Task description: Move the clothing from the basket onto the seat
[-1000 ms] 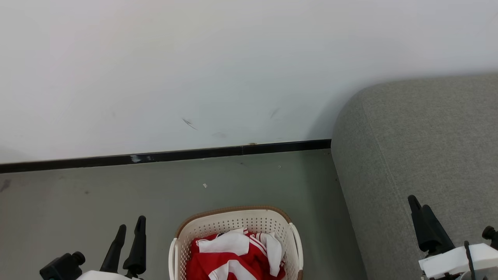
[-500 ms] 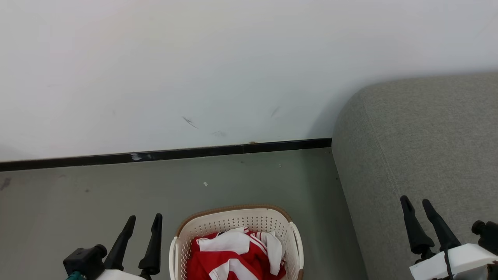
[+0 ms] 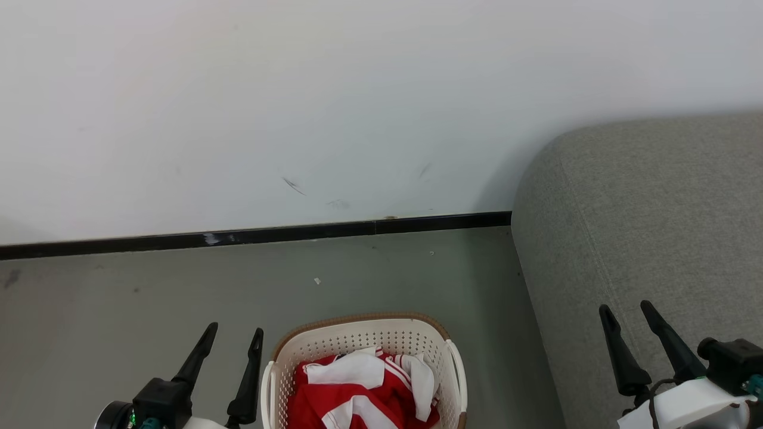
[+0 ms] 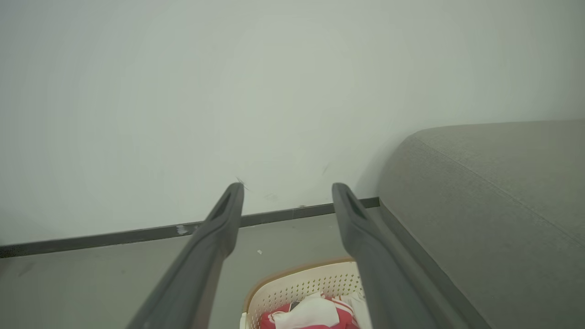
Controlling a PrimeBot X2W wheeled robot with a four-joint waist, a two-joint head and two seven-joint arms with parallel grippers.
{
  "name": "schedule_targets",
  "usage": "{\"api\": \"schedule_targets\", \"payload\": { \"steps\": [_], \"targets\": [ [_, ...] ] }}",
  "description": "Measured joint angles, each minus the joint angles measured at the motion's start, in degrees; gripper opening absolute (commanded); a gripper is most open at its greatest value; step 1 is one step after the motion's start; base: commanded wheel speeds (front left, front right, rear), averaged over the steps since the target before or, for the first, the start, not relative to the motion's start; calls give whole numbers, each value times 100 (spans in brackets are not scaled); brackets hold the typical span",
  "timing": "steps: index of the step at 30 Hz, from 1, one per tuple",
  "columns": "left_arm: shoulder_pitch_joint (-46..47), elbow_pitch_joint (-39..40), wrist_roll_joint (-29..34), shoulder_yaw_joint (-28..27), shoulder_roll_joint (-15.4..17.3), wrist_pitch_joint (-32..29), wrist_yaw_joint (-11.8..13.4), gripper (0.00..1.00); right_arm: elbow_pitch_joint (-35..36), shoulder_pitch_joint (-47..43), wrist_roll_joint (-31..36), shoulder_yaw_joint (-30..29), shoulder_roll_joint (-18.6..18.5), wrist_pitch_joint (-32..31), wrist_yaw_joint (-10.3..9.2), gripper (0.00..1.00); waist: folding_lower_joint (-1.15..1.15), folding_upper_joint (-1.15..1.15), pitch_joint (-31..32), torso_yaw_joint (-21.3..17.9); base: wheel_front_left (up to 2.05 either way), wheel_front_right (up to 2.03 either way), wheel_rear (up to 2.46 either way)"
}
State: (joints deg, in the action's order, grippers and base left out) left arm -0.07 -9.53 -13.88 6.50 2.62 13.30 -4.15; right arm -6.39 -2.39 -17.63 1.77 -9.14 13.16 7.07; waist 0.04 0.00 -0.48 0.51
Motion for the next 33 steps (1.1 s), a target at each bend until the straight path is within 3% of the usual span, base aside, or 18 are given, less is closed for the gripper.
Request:
{"api": "schedule_targets", "payload": {
  "steps": [7, 33],
  "targets": [
    [-4, 13, 556, -31, -14, 92, 55, 100, 24, -2, 654, -5, 36, 107, 0, 100, 0, 0, -7, -1, 0, 0, 0],
    [-44, -260, 539, -322, -30, 98, 149, 100, -256, -88, 730, -269, 267, 107, 0, 100, -1, 0, -21, -38, 0, 0, 0]
  ]
}}
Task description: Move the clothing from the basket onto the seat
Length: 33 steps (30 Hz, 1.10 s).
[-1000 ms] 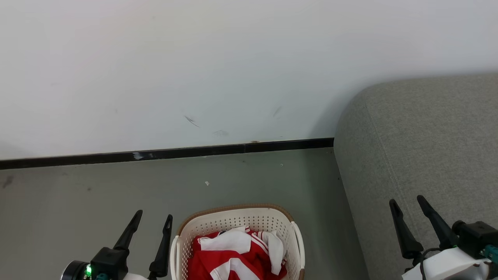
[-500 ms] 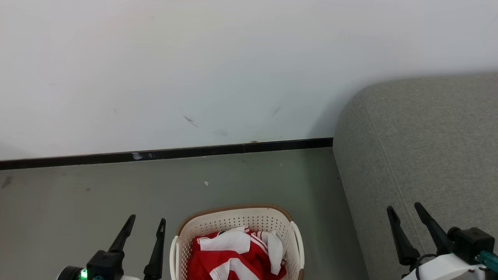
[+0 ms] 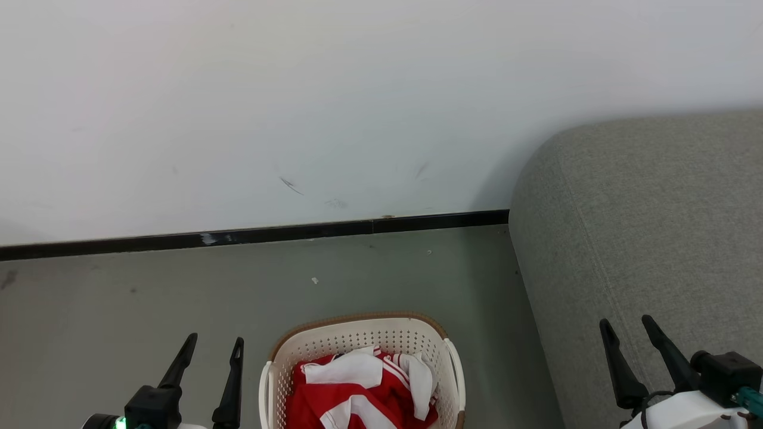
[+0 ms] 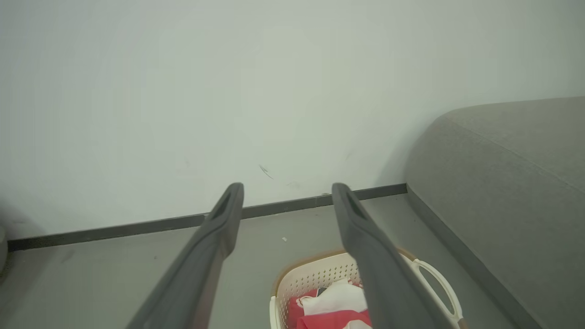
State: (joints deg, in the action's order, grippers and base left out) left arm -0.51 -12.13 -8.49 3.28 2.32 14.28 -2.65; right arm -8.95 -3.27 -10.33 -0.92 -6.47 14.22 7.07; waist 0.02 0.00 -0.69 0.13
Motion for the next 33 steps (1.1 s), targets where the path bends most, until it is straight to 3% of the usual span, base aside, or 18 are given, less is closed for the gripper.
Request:
{"api": "schedule_targets", "payload": {
  "steps": [33],
  "targets": [
    [0, -18, -158, -16, -4, 1, 0, 100, -122, -1, 141, -140, 153, 0, 0, 100, -1, 0, -56, -3, 0, 0, 0]
  ]
}}
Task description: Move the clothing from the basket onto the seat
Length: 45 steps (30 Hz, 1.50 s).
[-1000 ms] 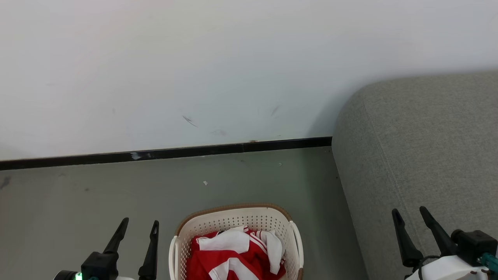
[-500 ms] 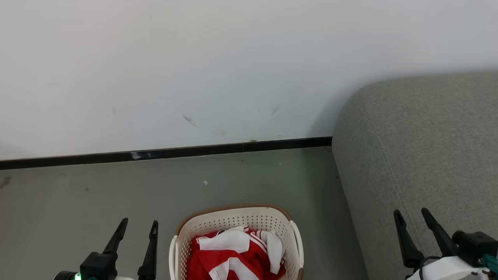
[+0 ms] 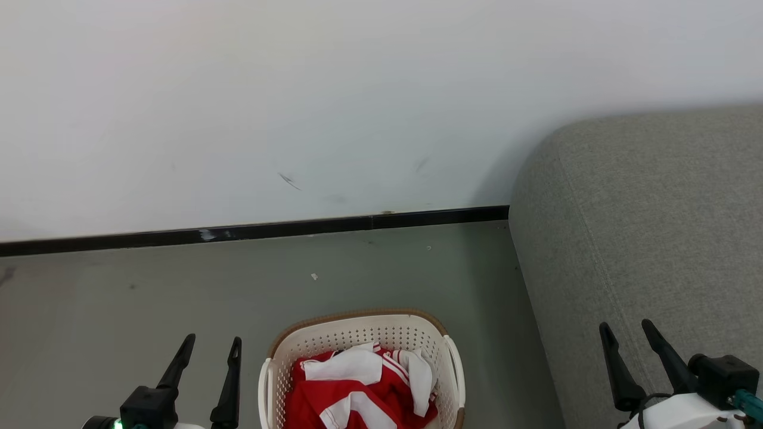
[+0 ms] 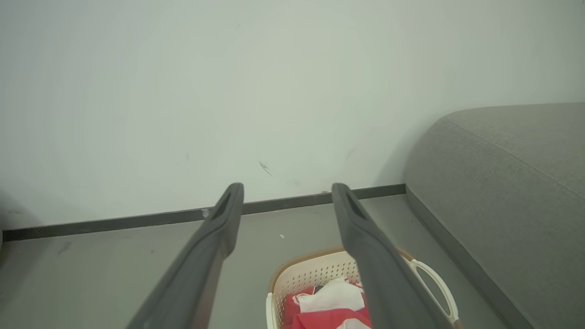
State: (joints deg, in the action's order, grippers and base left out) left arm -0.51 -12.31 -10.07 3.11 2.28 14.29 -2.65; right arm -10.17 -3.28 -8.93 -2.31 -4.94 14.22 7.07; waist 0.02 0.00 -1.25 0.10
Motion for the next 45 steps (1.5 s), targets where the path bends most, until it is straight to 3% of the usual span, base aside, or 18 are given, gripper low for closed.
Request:
{"api": "schedule_targets", "payload": {
  "steps": [22, 45],
  "targets": [
    [2, -152, -2, 245, -4, 0, -2, 100, 194, 13, 94, 113, 11, 0, 0, 100, 0, 0, -346, -81, 0, 0, 0],
    [503, -146, 0, 628, -3, 0, 3, 100, 290, 576, 92, 471, -3, 0, 0, 100, 0, 0, -1262, -198, 0, 0, 0]
  ]
}}
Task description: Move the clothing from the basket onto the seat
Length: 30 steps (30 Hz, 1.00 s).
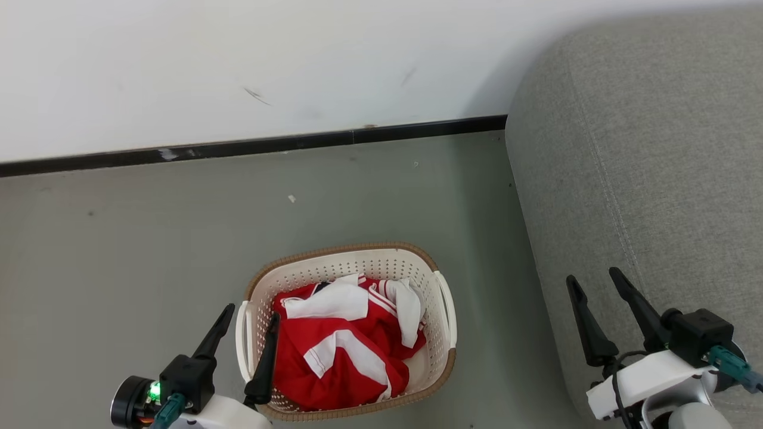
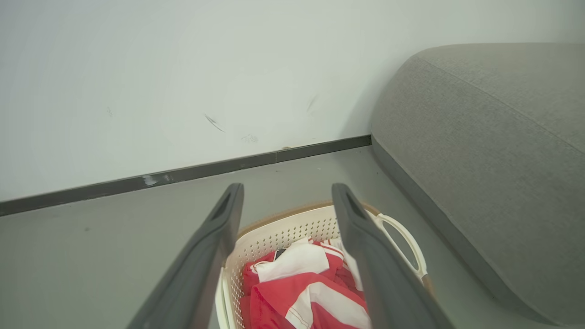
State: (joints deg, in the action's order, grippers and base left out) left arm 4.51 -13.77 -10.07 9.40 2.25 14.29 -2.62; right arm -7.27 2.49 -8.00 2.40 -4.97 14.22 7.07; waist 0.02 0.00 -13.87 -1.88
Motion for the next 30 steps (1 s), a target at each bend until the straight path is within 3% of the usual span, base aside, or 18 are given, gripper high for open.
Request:
{"api": "schedule_targets", "payload": {
  "steps": [30],
  "targets": [
    [1416, -1090, 164, 595, -19, -9, 148, 100, 486, 989, 0, 326, -226, 11, 0, 100, 0, 0, -1447, -23, 0, 0, 0]
  ]
}}
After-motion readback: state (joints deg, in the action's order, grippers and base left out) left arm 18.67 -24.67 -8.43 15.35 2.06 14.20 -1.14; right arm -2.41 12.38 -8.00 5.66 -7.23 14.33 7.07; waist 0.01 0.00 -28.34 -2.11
